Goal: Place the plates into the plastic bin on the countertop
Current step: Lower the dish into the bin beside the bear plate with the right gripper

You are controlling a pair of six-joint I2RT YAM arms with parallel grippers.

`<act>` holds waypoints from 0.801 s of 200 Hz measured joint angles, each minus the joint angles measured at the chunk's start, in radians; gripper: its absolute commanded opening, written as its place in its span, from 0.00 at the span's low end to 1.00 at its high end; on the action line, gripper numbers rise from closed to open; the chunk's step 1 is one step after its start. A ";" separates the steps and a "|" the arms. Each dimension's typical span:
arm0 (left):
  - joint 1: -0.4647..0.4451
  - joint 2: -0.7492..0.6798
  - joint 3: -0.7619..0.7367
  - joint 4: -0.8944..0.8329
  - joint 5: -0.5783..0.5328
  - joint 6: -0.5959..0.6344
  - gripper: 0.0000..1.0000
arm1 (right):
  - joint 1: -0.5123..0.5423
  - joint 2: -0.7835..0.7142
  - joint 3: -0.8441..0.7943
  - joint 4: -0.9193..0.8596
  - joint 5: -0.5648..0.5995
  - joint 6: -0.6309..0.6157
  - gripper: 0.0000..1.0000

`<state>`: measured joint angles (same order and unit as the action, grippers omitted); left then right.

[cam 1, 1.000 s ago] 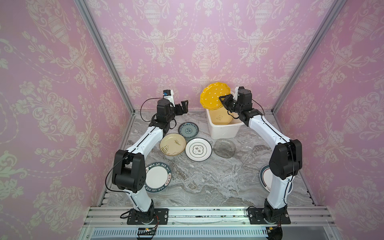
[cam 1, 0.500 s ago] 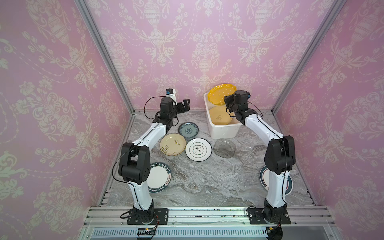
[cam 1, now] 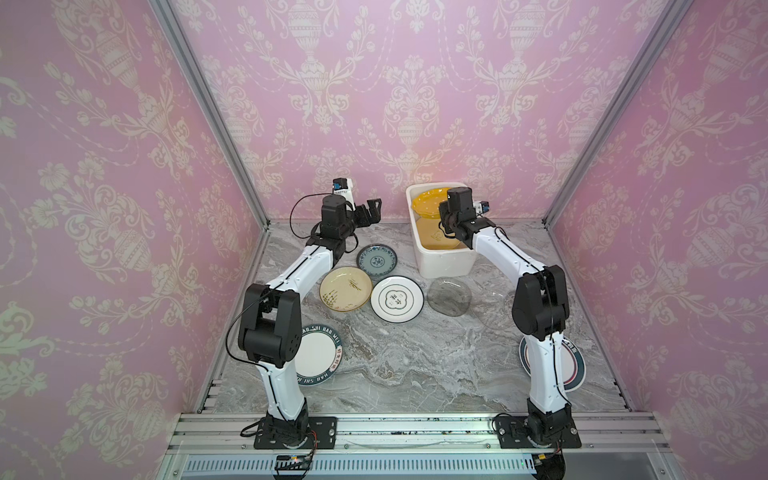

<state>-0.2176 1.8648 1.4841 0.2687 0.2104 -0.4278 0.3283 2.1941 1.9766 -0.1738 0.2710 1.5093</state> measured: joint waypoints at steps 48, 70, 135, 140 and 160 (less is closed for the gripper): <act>0.004 0.000 -0.002 0.000 0.017 0.000 0.99 | 0.012 0.043 0.051 -0.055 0.055 0.120 0.00; 0.012 0.000 -0.006 0.002 0.020 0.000 0.99 | 0.015 0.050 0.051 -0.081 0.071 0.166 0.00; 0.028 0.000 -0.024 0.000 0.020 0.000 0.99 | 0.019 0.175 0.134 -0.123 0.103 0.259 0.00; 0.031 0.000 -0.026 0.000 0.020 0.000 0.99 | 0.019 0.183 0.136 -0.126 0.102 0.265 0.00; 0.032 0.000 -0.032 -0.001 0.020 0.000 0.99 | 0.019 0.209 0.150 -0.142 0.103 0.279 0.00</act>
<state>-0.1852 1.8648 1.4521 0.2676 0.2302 -0.4282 0.3477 2.4035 2.1269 -0.3157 0.3737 1.7885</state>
